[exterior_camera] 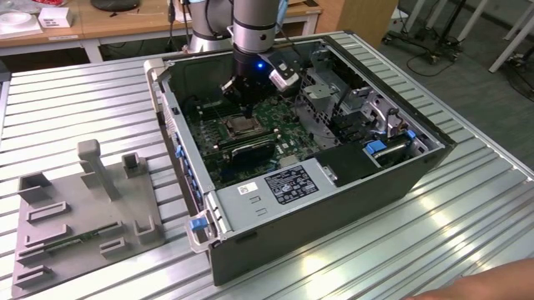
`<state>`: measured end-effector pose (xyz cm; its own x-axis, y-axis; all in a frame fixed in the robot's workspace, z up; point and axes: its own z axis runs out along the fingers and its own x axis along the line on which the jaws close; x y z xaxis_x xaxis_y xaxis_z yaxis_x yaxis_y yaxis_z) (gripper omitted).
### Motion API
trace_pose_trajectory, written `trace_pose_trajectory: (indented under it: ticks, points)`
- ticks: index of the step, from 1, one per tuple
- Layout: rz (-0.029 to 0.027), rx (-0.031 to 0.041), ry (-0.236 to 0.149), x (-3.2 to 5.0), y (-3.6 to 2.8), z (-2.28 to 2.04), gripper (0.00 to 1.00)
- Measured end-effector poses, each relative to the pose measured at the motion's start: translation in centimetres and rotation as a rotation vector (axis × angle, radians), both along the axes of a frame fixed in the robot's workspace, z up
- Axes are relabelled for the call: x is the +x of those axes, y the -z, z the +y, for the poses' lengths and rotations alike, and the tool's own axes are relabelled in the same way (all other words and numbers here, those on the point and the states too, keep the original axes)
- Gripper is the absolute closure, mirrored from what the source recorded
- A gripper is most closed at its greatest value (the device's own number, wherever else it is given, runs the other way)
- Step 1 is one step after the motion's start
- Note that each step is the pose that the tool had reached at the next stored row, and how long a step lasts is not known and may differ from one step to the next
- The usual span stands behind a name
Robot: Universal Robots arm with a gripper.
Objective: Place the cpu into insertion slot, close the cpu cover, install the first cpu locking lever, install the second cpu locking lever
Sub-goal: 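Close the cpu cover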
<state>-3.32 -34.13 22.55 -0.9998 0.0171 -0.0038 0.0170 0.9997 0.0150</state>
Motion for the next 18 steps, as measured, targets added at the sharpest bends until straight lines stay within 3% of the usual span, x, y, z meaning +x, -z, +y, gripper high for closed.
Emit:
trace_pose_trajectory:
  ticks: [13, 18]
  points:
    - [-0.0002, 0.0002, -0.02, -3.16, 0.33, 0.0, 0.89]
    - [-0.0001, 0.0002, -0.032, -3.44, 0.9, 0.0, 0.89]
